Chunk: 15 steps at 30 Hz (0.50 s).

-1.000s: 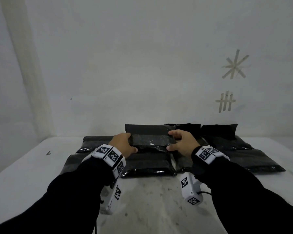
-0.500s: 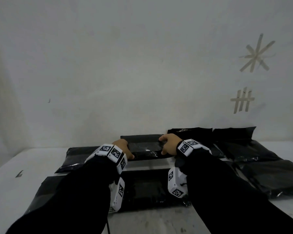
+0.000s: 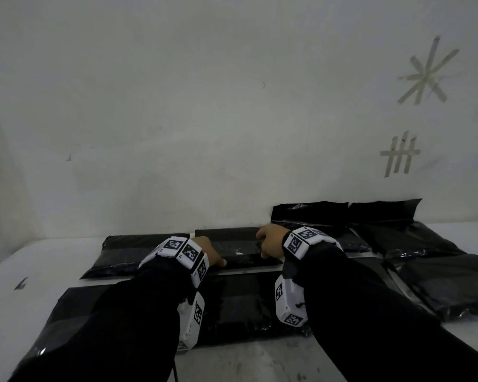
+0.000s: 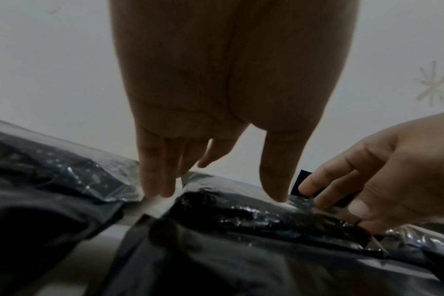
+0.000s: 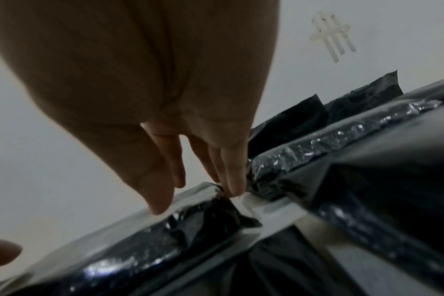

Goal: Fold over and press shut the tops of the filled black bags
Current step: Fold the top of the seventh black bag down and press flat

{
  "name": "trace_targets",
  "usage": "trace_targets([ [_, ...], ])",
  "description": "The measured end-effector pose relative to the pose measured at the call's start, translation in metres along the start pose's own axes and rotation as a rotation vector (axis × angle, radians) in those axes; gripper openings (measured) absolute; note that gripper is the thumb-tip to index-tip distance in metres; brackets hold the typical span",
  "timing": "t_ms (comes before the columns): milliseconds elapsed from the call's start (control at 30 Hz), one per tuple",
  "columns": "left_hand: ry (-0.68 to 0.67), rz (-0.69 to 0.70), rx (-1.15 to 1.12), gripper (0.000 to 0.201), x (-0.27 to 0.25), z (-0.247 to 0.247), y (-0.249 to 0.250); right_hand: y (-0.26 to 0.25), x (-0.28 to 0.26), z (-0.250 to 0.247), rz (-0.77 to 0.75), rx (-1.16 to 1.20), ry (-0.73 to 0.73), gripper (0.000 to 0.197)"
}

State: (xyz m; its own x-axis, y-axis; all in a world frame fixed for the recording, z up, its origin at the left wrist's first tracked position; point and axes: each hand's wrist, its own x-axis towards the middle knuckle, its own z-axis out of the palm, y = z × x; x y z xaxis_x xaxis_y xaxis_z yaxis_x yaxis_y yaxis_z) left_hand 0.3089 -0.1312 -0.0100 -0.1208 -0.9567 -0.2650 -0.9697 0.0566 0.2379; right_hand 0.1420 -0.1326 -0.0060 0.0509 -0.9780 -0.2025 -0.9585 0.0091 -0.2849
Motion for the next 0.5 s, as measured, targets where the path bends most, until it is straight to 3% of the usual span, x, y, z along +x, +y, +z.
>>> trace_targets([
  [167, 0.091, 0.067, -0.143, 0.051, -0.011, -0.012, 0.006, 0.014, -0.015, -0.024, -0.048, 0.111, 0.106, 0.026],
  [300, 0.123, 0.191, -0.196, 0.060, -0.017, -0.015, 0.038, 0.049, -0.037, -0.056, 0.044, 0.091, 0.170, 0.041],
  [367, 0.102, 0.239, -0.233, 0.066, -0.017, -0.013, 0.060, 0.074, -0.045, -0.067, 0.110, 0.067, 0.189, 0.039],
  [500, 0.077, 0.311, -0.315, 0.043, -0.010, -0.003, 0.103, 0.125, -0.052, -0.074, 0.223, 0.056, 0.201, 0.032],
])
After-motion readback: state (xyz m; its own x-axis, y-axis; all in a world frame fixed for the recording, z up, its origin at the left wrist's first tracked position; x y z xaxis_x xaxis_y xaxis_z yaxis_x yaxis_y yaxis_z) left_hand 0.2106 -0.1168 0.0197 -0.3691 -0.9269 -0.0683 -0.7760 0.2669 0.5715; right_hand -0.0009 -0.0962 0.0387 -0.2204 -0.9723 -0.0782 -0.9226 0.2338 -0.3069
